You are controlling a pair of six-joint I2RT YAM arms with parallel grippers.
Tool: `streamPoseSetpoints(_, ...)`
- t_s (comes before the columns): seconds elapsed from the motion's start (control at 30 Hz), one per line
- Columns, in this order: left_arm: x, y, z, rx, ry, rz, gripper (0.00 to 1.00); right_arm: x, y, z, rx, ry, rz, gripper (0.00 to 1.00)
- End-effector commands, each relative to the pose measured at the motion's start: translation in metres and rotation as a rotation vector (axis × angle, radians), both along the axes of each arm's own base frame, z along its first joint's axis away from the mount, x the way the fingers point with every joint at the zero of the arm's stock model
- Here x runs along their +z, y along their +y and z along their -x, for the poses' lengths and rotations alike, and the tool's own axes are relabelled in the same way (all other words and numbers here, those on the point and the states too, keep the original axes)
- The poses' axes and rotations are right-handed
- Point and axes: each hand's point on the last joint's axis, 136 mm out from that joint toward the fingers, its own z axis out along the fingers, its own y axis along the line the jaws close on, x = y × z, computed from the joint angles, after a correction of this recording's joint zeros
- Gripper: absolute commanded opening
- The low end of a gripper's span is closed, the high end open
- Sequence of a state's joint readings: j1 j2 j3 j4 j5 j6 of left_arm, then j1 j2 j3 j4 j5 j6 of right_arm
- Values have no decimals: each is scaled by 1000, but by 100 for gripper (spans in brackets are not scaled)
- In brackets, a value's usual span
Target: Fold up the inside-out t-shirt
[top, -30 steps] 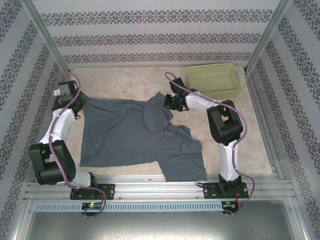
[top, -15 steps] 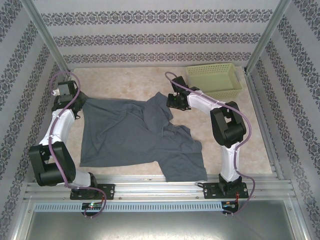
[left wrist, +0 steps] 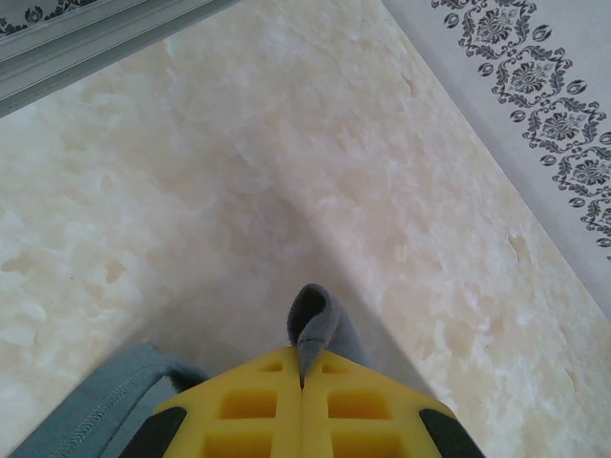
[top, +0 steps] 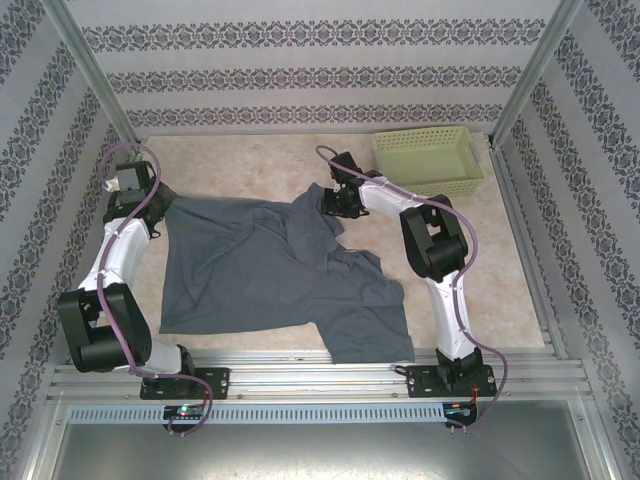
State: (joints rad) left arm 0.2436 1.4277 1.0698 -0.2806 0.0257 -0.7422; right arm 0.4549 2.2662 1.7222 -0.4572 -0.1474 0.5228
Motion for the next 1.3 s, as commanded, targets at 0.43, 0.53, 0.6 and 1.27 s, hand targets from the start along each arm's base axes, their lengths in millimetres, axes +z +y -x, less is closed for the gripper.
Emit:
streamPoseSetpoints(0.43, 26, 8, 5, 23, -49, -26, 0, 127, -93, 0, 62, -357, 783, 0)
streamPoseSetpoints(0.53, 25, 8, 5, 24, -47, -24, 0, 134, -96, 4, 105, -373, 916, 0)
streamPoseSetpoints(0.6, 24, 7, 5, 23, -51, -19, 0, 122, -85, 8, 149, -365, 943, 0)
streamPoseSetpoints(1.27, 15, 4, -1, -1, -30, -6, 0, 45, 19, 38, 316, -230, 531, 36)
